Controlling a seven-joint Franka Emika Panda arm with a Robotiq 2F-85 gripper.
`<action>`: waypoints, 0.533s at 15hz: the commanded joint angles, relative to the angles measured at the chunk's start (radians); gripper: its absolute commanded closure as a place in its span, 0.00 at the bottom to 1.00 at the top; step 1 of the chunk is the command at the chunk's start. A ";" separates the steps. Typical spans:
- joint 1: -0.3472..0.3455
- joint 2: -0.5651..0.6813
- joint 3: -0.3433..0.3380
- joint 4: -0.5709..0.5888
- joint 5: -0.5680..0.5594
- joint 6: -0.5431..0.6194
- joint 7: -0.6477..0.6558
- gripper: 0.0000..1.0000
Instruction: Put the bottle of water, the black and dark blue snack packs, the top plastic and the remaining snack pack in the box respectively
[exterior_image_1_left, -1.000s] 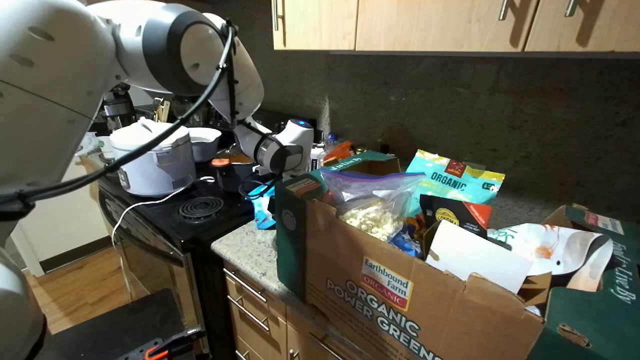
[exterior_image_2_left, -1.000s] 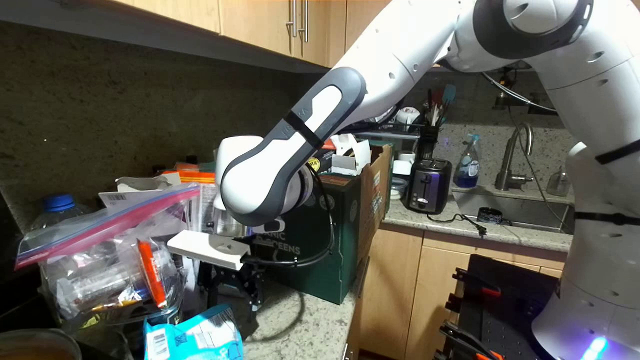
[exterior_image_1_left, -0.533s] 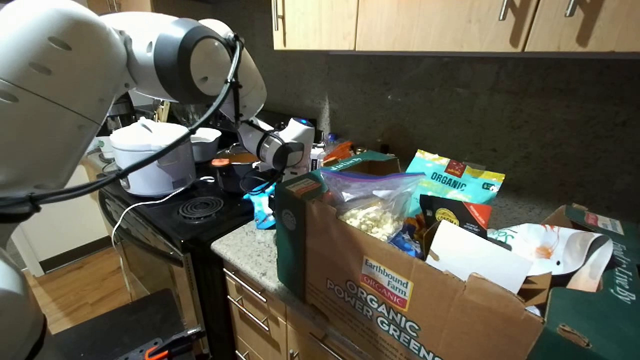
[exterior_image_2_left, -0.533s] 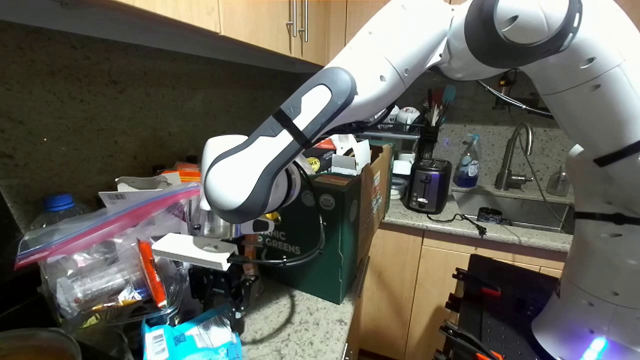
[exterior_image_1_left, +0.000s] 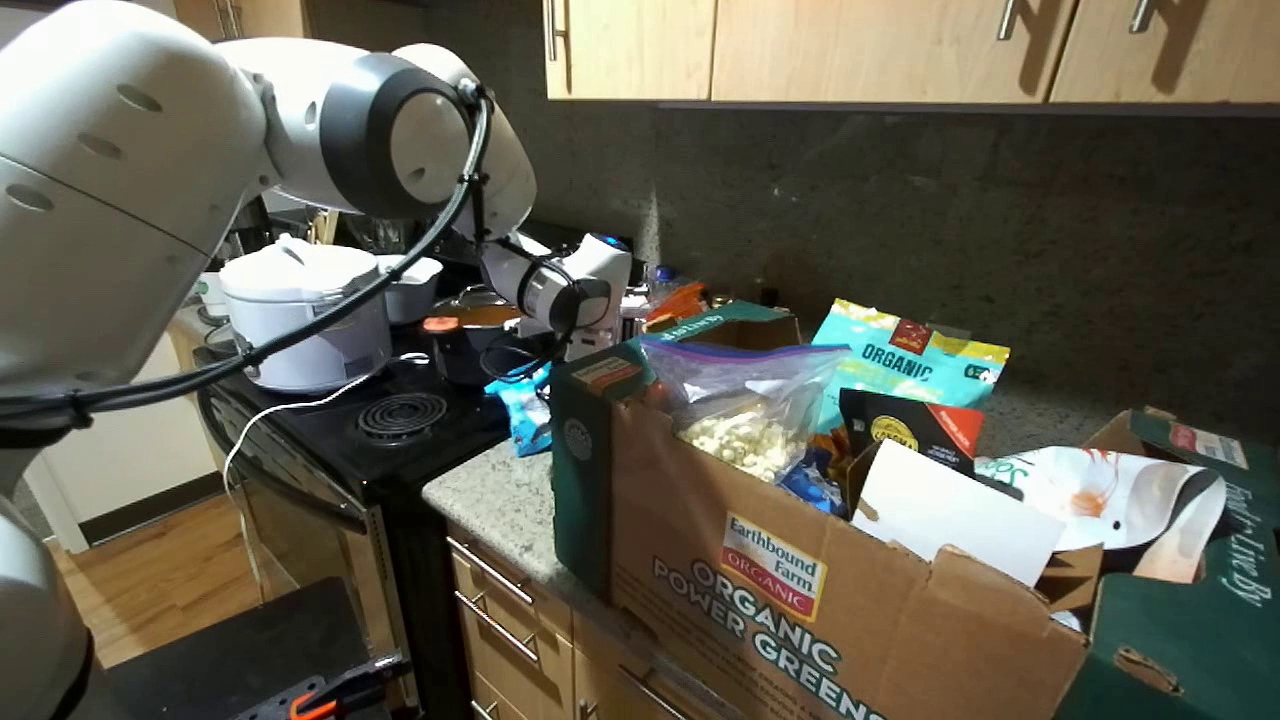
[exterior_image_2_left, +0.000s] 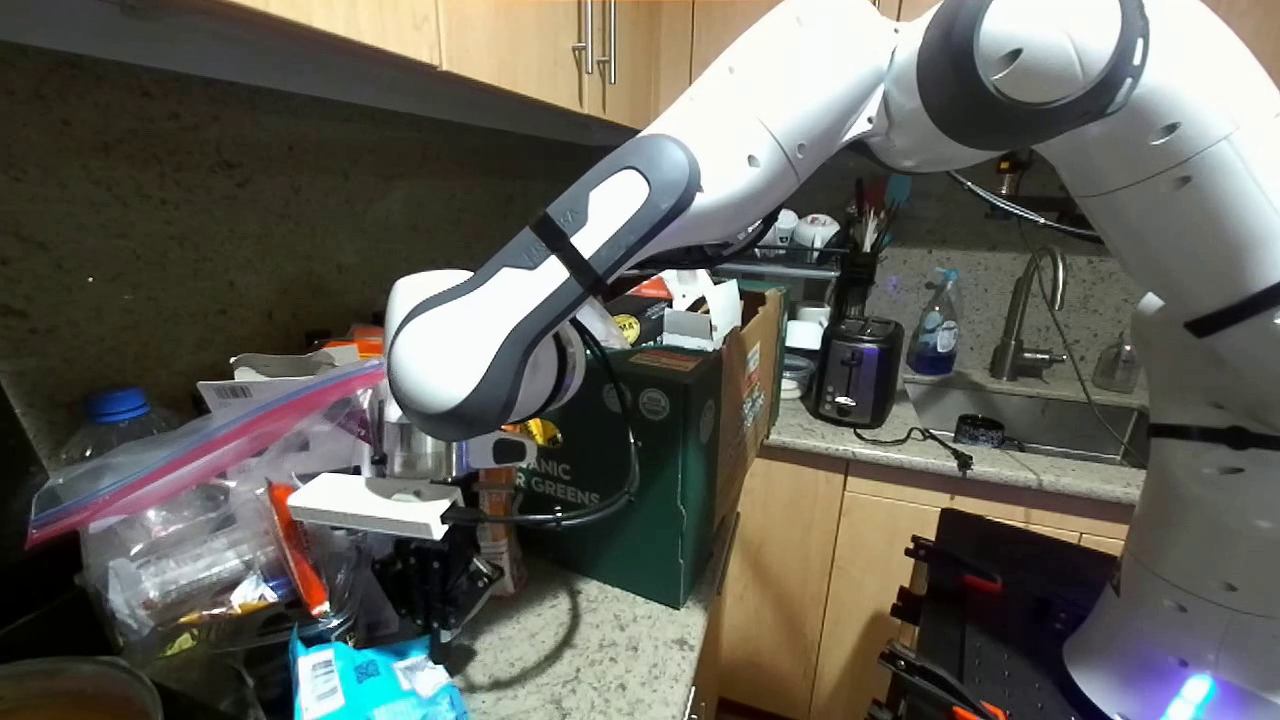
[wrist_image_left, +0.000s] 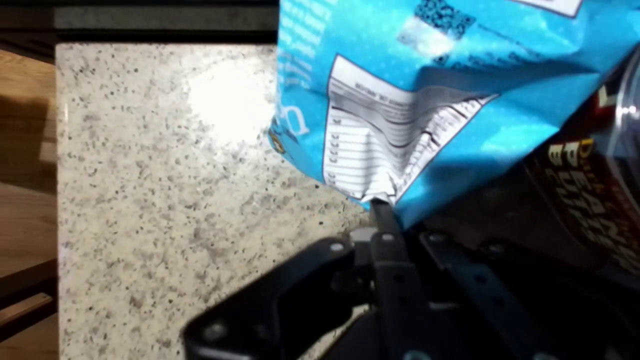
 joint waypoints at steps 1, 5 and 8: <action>0.005 -0.049 0.013 0.005 0.000 -0.058 0.006 1.00; 0.013 -0.119 0.028 -0.008 -0.004 -0.146 0.010 1.00; 0.035 -0.195 0.033 -0.023 -0.023 -0.232 0.023 1.00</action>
